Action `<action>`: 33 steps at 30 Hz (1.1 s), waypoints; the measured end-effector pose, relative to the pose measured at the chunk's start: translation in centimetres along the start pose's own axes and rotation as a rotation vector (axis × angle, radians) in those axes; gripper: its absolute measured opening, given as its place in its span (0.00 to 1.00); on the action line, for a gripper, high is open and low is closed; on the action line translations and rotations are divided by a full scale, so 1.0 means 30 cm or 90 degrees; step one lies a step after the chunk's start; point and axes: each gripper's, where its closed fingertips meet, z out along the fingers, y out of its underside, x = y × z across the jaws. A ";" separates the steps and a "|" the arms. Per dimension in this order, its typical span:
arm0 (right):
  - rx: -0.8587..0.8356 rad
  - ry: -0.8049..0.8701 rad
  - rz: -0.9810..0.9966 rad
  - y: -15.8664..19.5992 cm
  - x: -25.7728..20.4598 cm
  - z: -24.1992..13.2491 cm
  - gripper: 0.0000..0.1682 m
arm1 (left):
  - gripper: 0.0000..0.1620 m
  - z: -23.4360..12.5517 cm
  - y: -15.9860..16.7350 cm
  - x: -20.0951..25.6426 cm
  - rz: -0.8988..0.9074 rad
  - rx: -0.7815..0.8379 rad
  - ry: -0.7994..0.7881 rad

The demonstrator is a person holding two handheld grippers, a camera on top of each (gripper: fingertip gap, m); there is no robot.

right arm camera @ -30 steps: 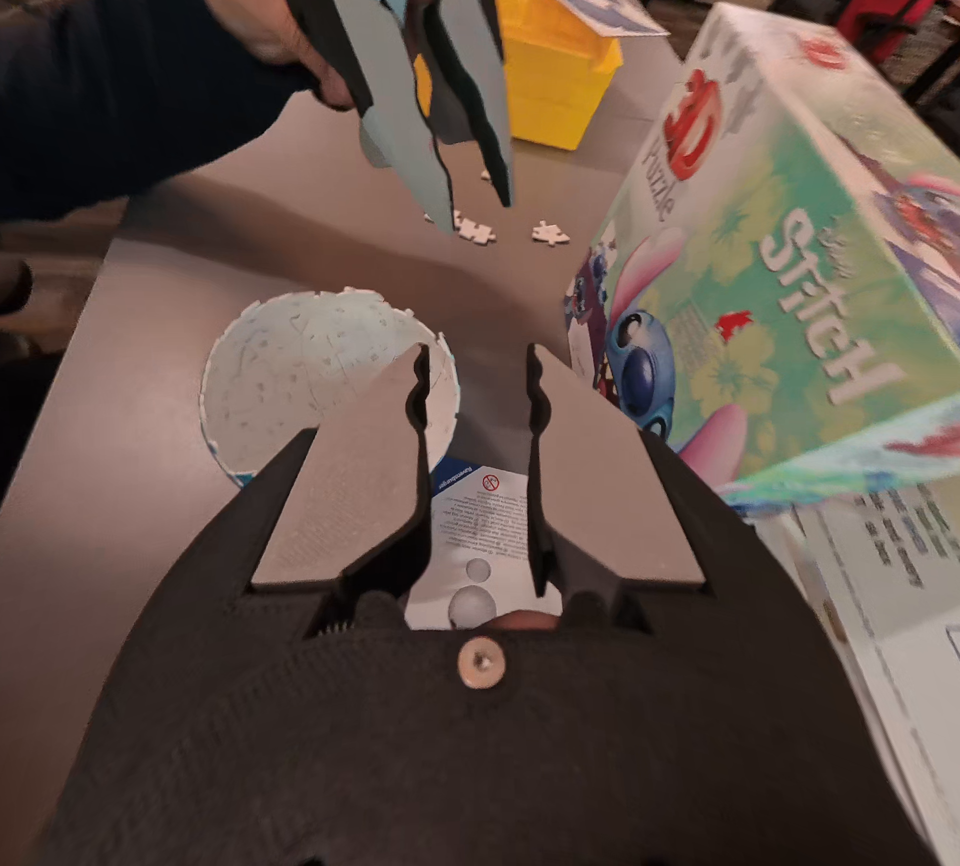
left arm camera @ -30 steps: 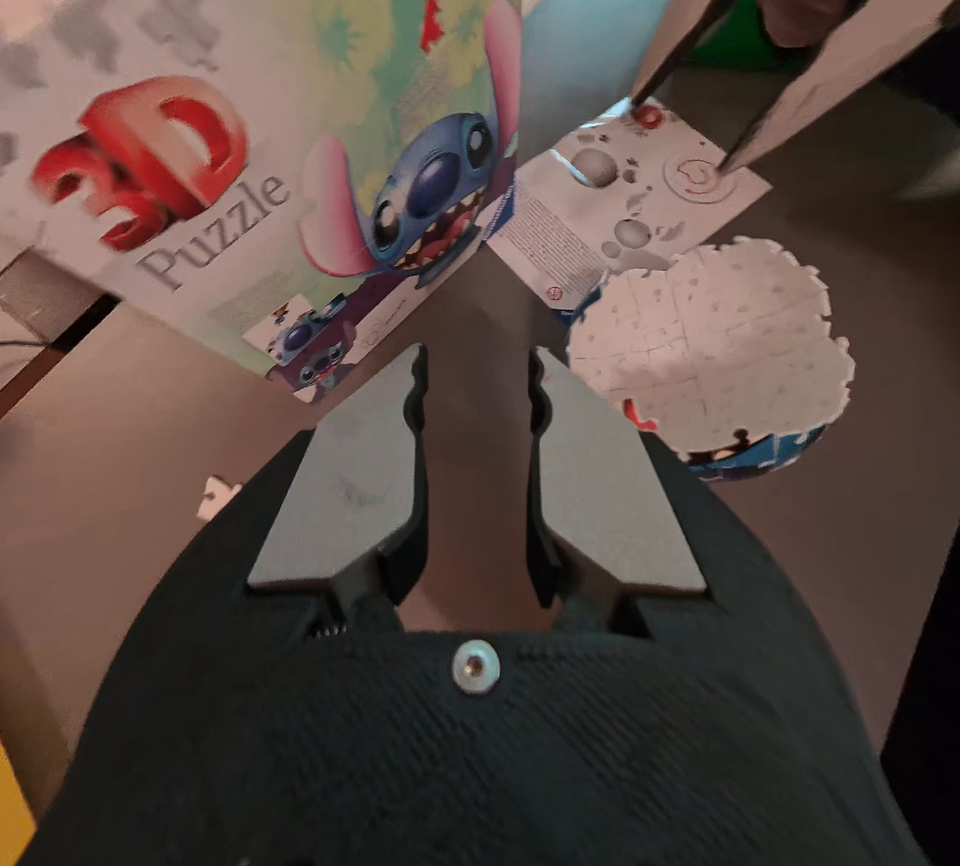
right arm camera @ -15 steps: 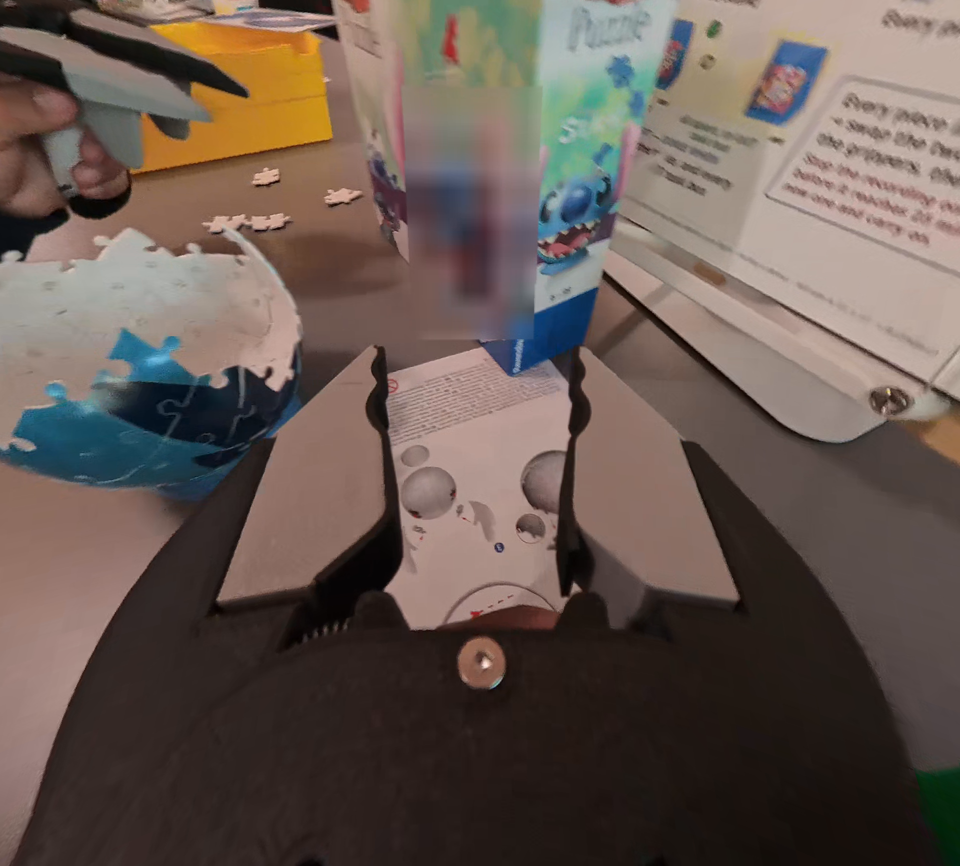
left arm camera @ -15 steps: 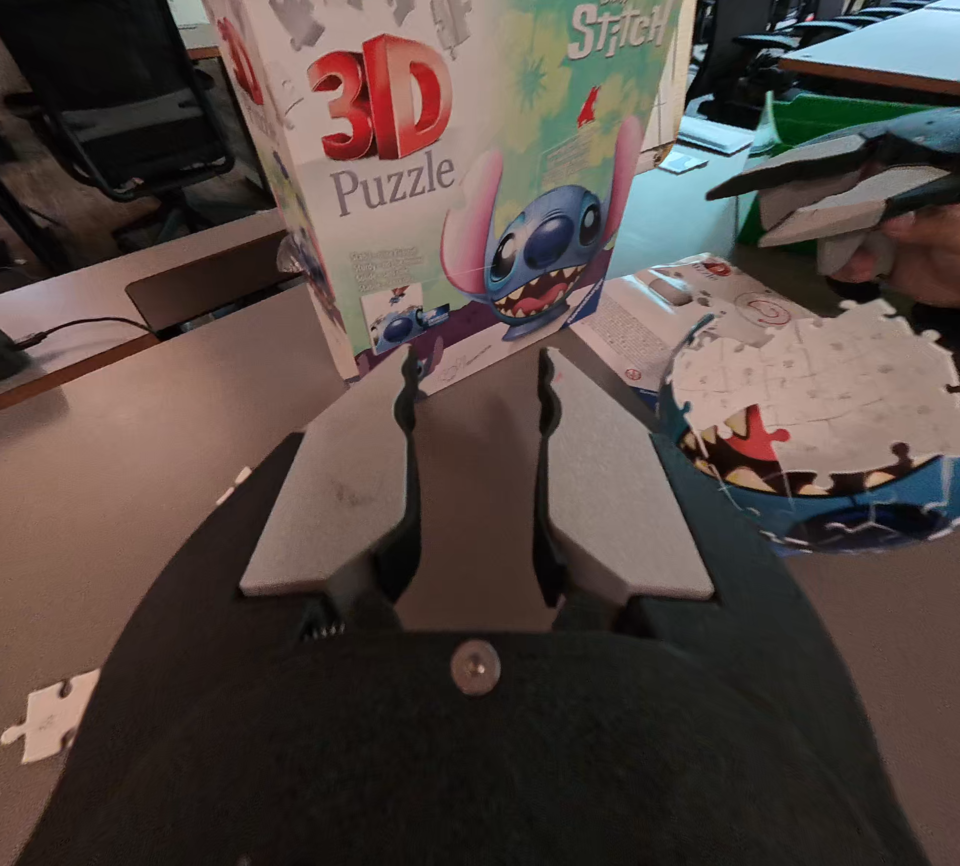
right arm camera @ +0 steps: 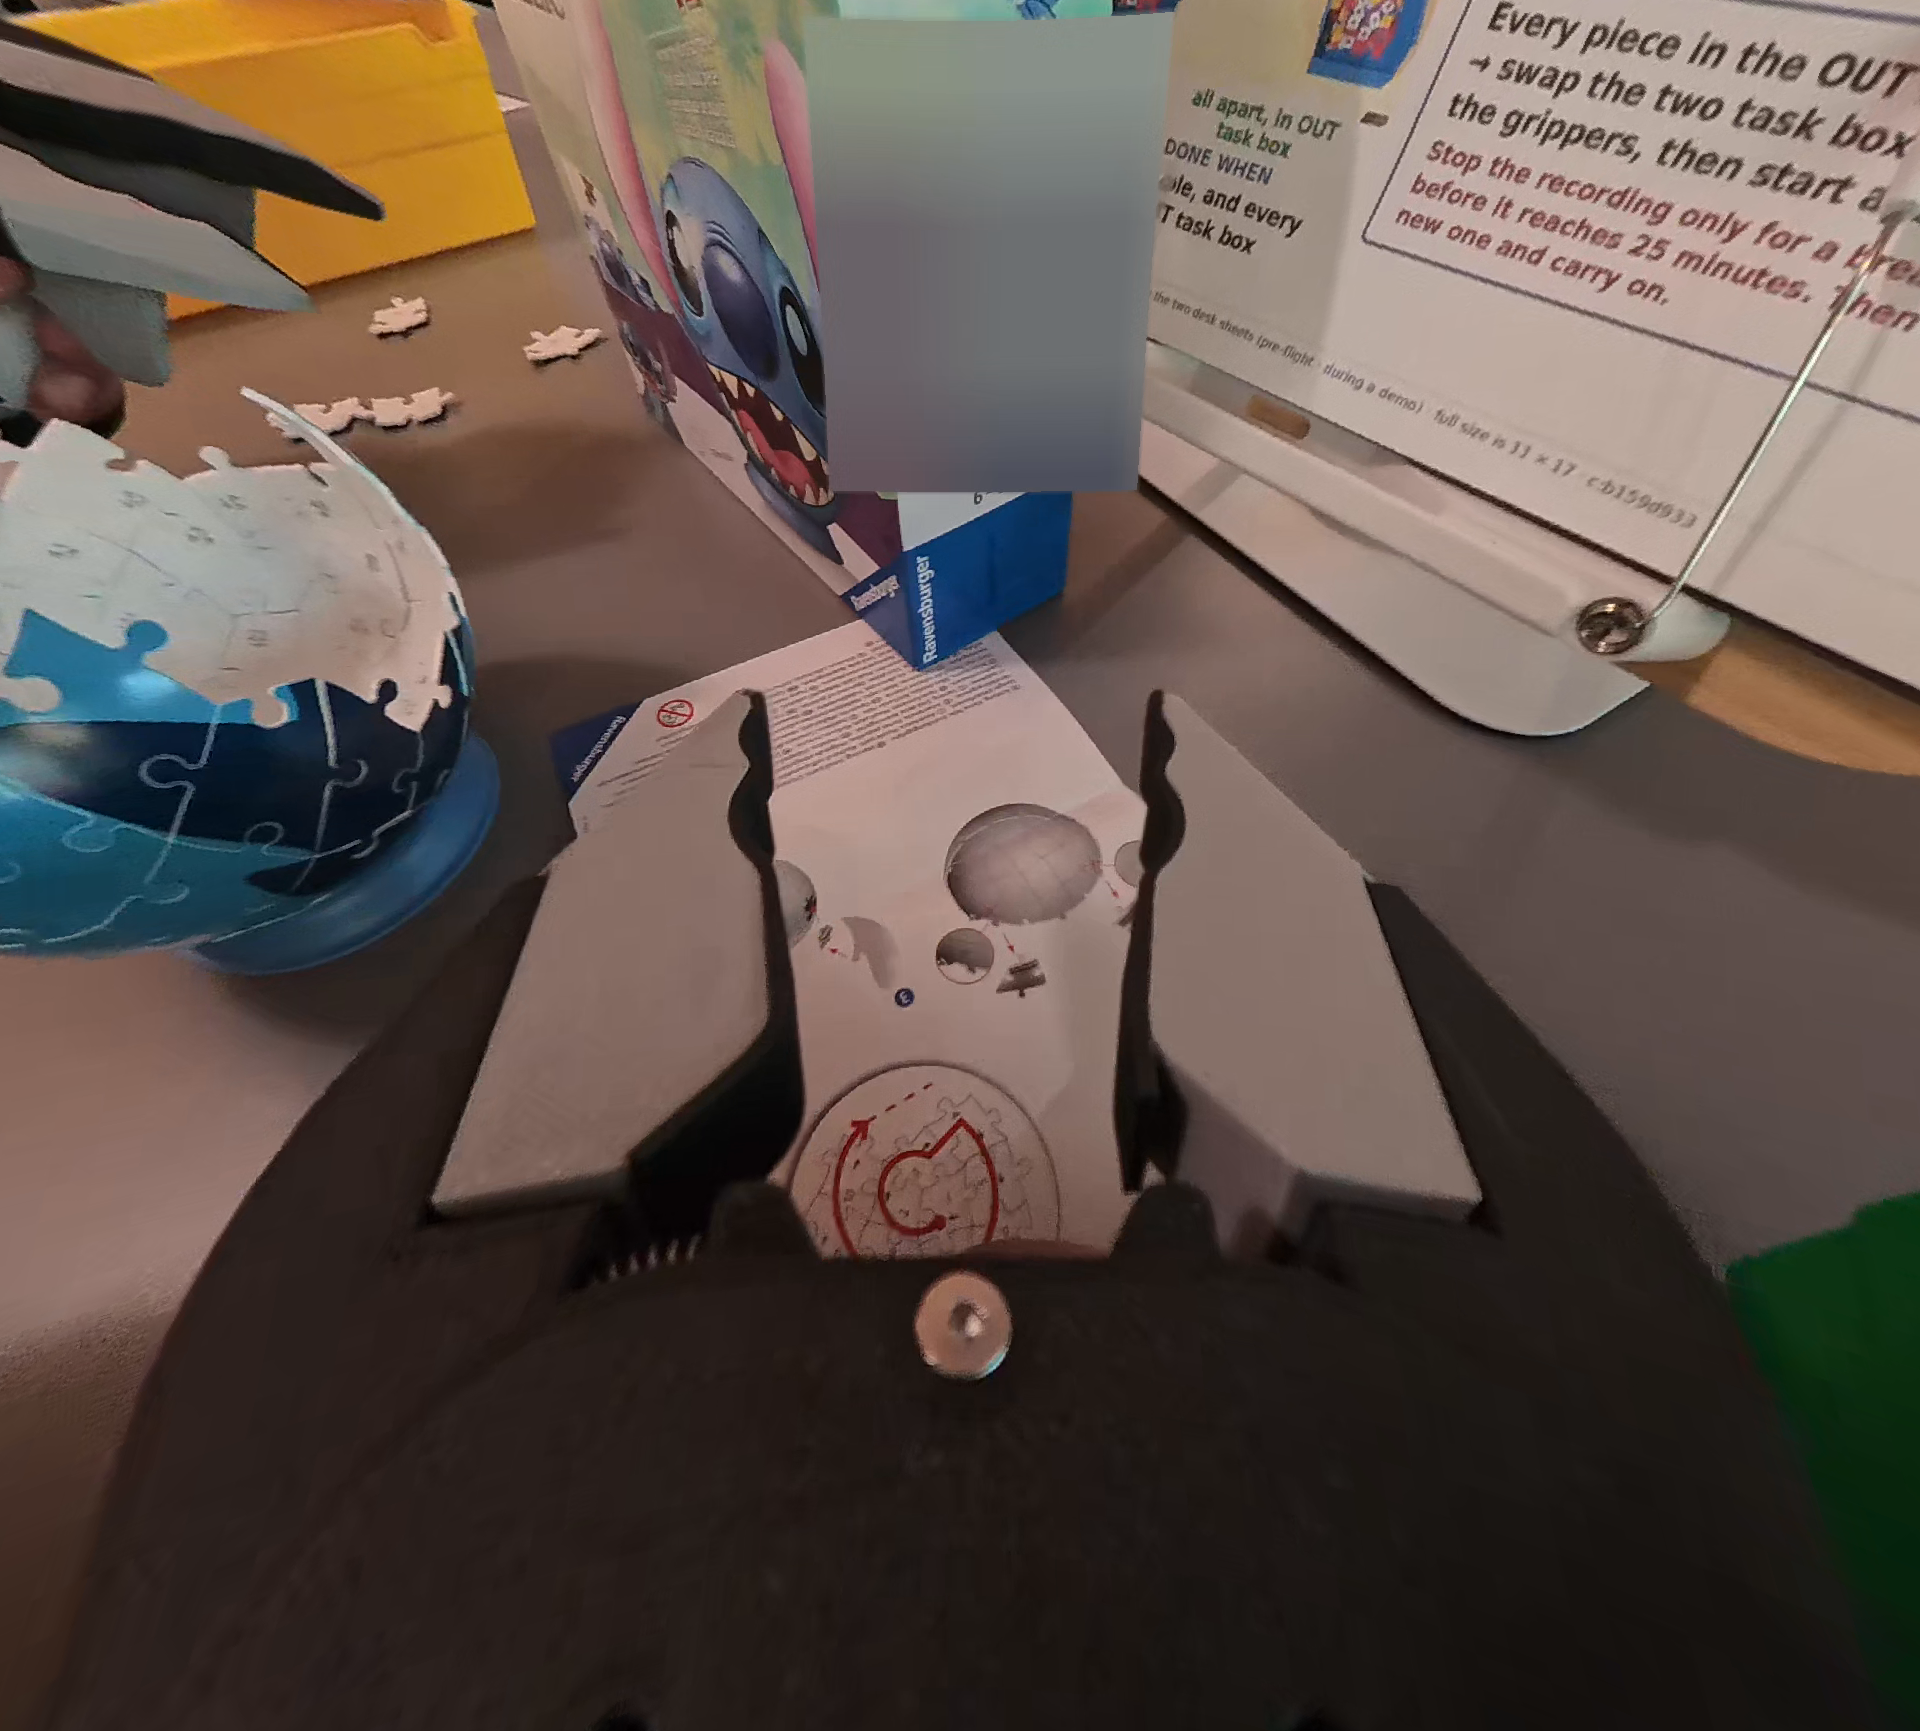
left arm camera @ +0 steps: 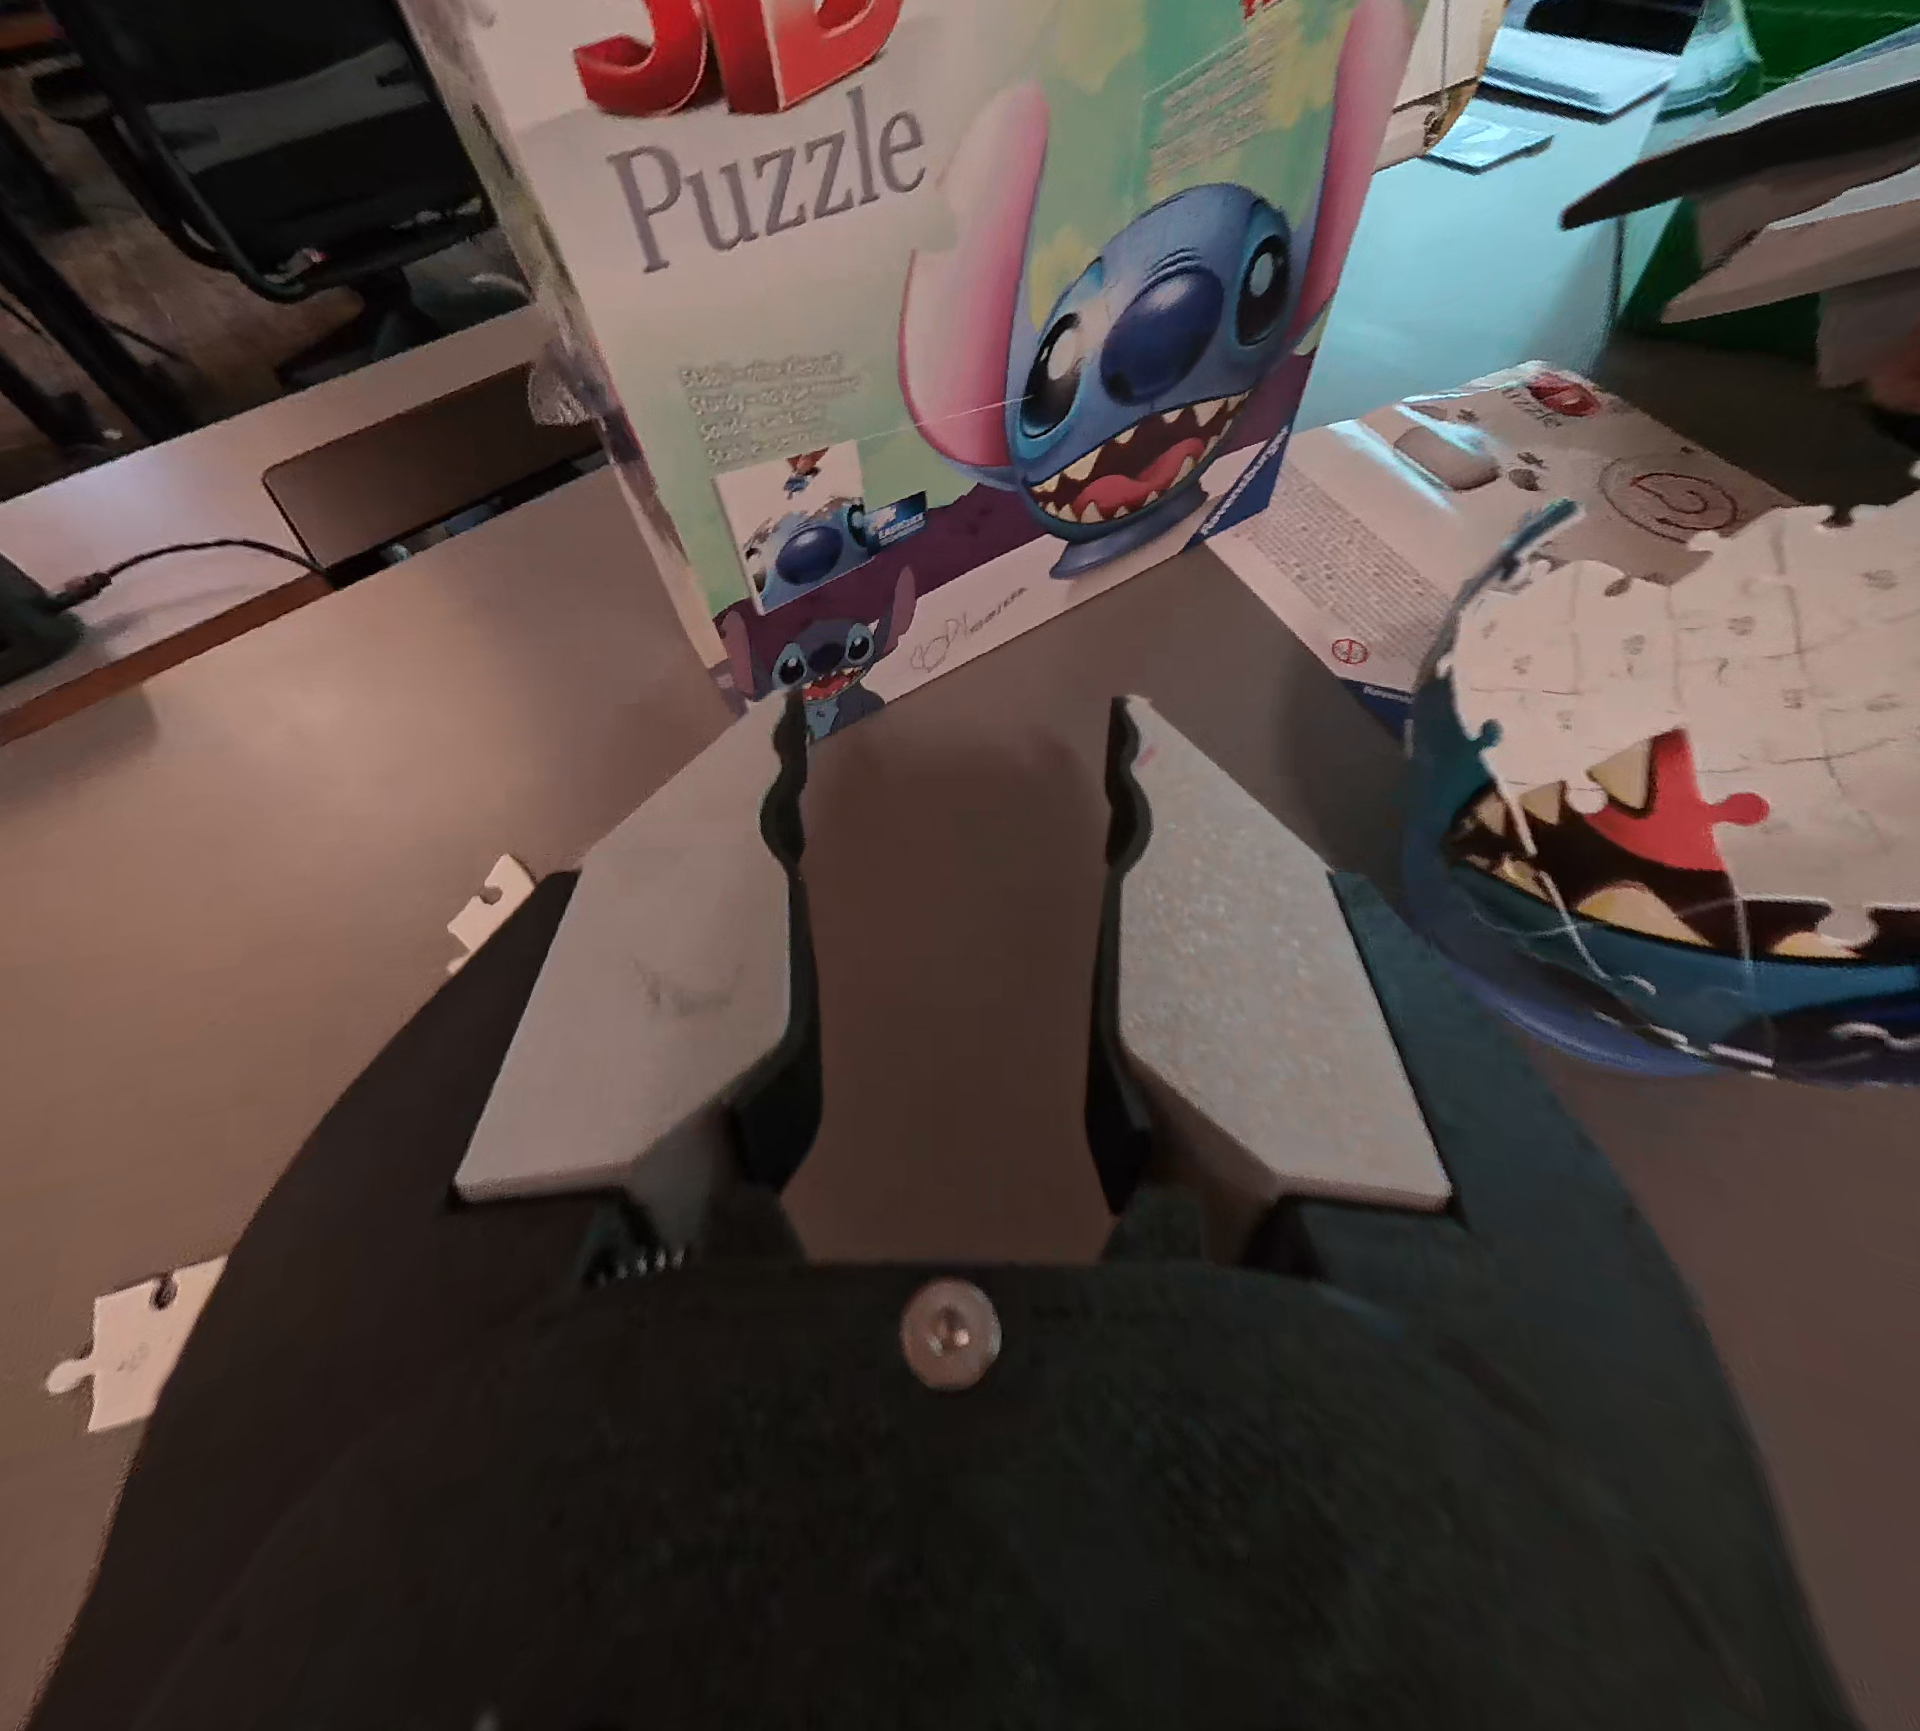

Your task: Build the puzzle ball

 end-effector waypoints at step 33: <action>-0.079 -0.031 -0.021 0.098 -0.048 0.044 0.36 | 0.30 0.056 0.084 0.022 -0.043 -0.066 0.023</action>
